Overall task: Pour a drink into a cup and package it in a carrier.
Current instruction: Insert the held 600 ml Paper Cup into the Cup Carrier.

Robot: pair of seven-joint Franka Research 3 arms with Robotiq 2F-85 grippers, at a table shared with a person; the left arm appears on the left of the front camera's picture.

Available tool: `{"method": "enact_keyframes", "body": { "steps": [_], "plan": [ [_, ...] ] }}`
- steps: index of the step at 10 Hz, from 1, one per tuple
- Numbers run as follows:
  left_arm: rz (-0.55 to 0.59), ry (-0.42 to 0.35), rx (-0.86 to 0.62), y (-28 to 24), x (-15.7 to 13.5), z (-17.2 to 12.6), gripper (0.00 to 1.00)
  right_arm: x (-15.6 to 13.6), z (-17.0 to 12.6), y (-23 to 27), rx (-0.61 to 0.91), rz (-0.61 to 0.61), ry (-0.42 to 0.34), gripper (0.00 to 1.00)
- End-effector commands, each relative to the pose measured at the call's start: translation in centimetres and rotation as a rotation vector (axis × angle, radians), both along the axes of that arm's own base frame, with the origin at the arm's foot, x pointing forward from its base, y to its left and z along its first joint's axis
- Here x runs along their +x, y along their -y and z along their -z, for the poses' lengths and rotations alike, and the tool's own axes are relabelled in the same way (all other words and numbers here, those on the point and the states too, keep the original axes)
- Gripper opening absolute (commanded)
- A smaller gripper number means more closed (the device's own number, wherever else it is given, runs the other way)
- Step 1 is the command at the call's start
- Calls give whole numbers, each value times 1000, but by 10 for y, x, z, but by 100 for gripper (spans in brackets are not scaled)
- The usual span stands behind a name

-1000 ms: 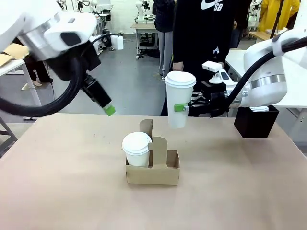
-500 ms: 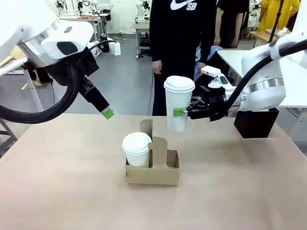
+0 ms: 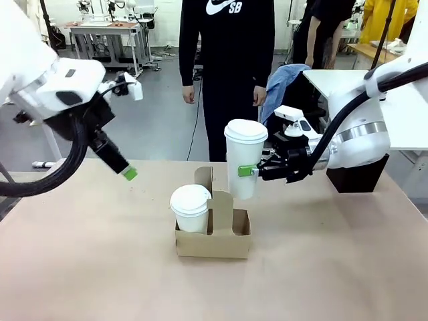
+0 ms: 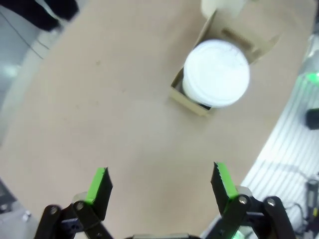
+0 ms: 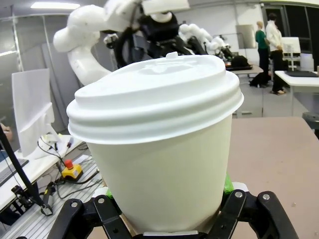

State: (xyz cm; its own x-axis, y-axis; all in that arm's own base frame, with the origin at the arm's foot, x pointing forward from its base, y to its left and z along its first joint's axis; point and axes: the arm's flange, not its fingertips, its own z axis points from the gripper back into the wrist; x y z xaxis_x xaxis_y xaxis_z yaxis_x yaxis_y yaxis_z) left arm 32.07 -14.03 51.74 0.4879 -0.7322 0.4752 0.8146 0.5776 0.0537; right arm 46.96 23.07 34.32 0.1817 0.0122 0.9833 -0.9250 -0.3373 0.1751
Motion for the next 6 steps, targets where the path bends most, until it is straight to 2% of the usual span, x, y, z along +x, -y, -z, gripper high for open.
{"method": "enact_keyframes", "body": {
  "steps": [1, 3, 5, 6],
  "plan": [
    [43, 46, -15, -26, -4, 22, 100, -15, 3, -2, 41, -47, 38, 81],
    [78, 64, -72, -42, -3, 38, 100, -21, 16, -8, 55, -92, 36, 81],
    [93, 73, -67, -46, -2, 43, 100, -21, 32, -19, 56, -113, 30, 81],
    [56, 28, -64, -45, -3, 41, 100, -22, 37, -23, 55, -120, 33, 81]
  ]
}}
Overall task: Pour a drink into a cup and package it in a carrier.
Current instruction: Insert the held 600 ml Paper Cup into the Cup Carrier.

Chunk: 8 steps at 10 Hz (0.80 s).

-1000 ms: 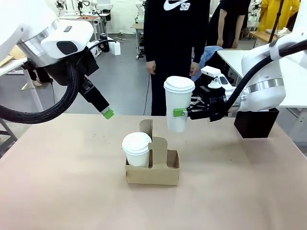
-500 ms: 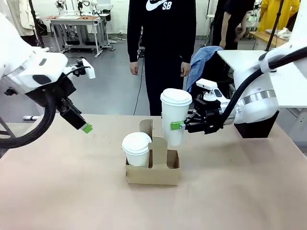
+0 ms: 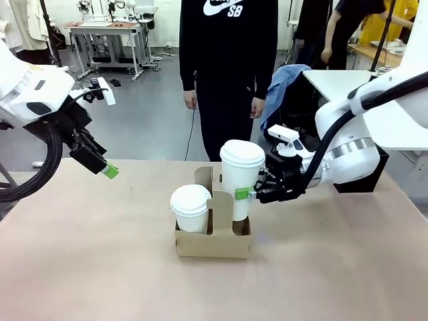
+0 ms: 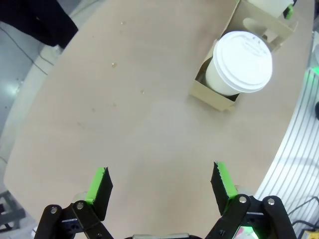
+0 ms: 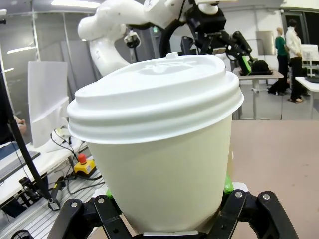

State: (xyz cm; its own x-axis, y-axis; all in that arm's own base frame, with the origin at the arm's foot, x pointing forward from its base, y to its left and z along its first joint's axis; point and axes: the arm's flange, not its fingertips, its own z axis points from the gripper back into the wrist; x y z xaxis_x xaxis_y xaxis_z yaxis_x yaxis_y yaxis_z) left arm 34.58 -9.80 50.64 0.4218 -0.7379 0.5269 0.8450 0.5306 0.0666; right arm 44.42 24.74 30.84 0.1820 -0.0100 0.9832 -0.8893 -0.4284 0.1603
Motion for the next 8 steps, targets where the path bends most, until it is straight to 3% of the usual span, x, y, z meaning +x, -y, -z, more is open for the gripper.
{"method": "enact_keyframes", "body": {
  "steps": [1, 8],
  "plan": [
    [1, 8, 2, 0, -1, -2, 100, 3, 9, -9, 15, -33, 31, 81],
    [1, 8, 2, 0, -1, -2, 100, 19, 60, -12, -28, -133, 78, 81]
  ]
}}
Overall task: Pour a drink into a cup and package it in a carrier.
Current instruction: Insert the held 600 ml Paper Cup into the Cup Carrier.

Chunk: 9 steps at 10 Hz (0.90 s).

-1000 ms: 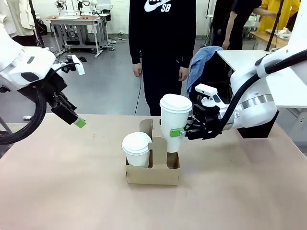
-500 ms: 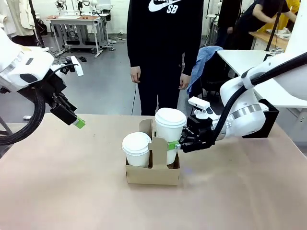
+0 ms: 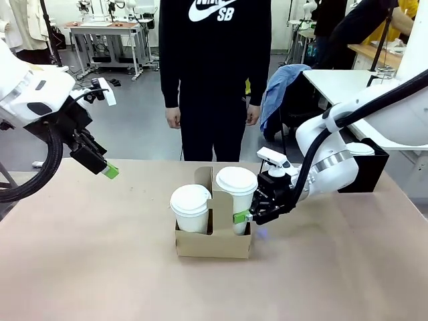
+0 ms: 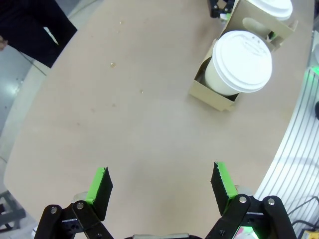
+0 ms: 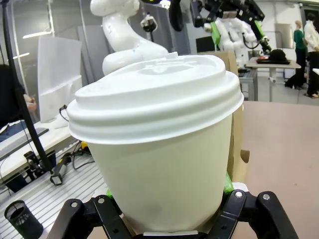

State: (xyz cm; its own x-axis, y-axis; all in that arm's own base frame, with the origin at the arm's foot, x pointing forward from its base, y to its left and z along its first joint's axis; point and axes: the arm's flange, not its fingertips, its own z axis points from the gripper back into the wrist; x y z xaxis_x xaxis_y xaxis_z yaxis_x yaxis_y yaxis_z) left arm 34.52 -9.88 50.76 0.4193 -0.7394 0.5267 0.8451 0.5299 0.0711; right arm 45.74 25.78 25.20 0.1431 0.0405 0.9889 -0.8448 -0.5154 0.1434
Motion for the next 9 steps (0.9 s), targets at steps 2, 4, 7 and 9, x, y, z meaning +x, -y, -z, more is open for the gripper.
{"method": "enact_keyframes", "body": {
  "steps": [2, 4, 7, 9],
  "plan": [
    [0, 5, -1, -1, 0, -1, 100, 9, 16, -3, 1, -65, 49, 81],
    [0, 5, -1, -1, 0, -1, 100, 9, 23, -3, 5, -97, 56, 81],
    [0, 5, -1, -1, 0, -1, 100, 7, 16, 0, 6, -87, 117, 100],
    [0, 5, -1, -1, 0, -1, 100, 5, 7, 5, -21, -74, 155, 100]
  ]
}}
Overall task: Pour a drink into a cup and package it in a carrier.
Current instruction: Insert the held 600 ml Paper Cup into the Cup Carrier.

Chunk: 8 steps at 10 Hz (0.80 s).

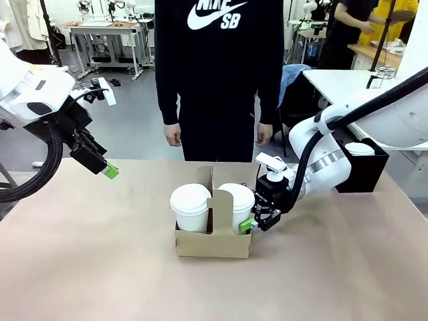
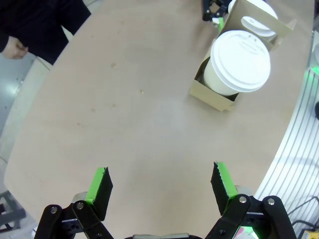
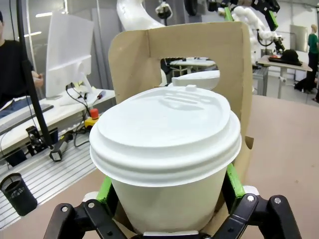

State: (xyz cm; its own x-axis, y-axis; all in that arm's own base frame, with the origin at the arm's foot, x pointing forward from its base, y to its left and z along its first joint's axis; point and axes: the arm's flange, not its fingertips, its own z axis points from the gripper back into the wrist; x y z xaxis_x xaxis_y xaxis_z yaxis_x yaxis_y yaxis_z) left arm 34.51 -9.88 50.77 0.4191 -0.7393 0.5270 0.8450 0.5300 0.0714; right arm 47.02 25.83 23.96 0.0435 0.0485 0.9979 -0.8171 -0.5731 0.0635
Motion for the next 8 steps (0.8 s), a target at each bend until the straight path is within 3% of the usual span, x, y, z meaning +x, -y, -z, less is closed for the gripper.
{"method": "enact_keyframes", "body": {
  "steps": [1, 4, 6, 8],
  "plan": [
    [0, 4, -1, -1, 0, -1, 100, -7, -11, 11, -21, 8, 81, 100],
    [0, 4, -1, -1, 0, -1, 100, -4, -33, 34, -88, 72, 155, 100],
    [0, 4, -1, -1, 0, -1, 100, -5, -51, 58, -205, 193, 197, 100],
    [0, 4, -1, -1, 0, -1, 100, -18, -83, 110, -427, 551, 180, 100]
  ]
}}
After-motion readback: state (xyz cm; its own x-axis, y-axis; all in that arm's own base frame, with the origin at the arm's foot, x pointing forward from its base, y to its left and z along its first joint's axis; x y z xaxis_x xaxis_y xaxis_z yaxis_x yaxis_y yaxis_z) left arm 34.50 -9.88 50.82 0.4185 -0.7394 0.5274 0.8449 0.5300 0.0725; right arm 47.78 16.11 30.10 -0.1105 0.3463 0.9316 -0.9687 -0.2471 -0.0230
